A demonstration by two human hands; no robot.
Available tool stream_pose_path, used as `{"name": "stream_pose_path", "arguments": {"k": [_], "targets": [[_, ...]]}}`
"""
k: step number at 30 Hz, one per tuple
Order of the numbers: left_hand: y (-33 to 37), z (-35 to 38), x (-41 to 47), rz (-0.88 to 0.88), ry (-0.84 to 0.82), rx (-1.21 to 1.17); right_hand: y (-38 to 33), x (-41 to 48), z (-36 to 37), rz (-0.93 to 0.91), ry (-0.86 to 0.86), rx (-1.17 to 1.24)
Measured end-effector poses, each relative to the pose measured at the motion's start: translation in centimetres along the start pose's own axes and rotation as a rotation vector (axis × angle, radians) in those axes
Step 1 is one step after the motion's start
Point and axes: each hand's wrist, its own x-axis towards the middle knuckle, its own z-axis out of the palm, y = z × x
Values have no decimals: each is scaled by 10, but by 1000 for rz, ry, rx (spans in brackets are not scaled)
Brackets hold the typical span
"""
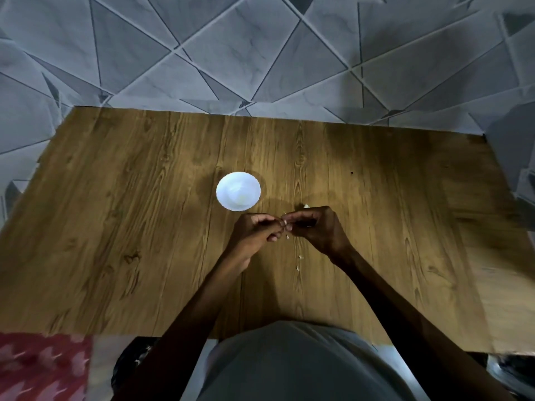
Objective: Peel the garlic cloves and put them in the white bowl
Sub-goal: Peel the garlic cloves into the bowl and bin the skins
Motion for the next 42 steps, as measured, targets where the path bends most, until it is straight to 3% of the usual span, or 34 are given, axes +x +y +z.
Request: {"name": "stream_pose_path", "arguments": {"k": [8, 19, 27, 32, 42], "targets": [[-5, 6, 5, -4, 49, 30, -1, 3, 1, -37, 24, -84], [-5, 1, 4, -21, 9, 51, -3, 1, -4, 228, -1, 356], [0, -2, 3, 356, 41, 332, -3, 2, -8, 281, -46, 398], [5, -2, 4, 475, 30, 483, -9, 3, -10, 315, -61, 391], [9, 4, 3, 365, 113, 434, -15, 1, -6, 276, 36, 377]]}}
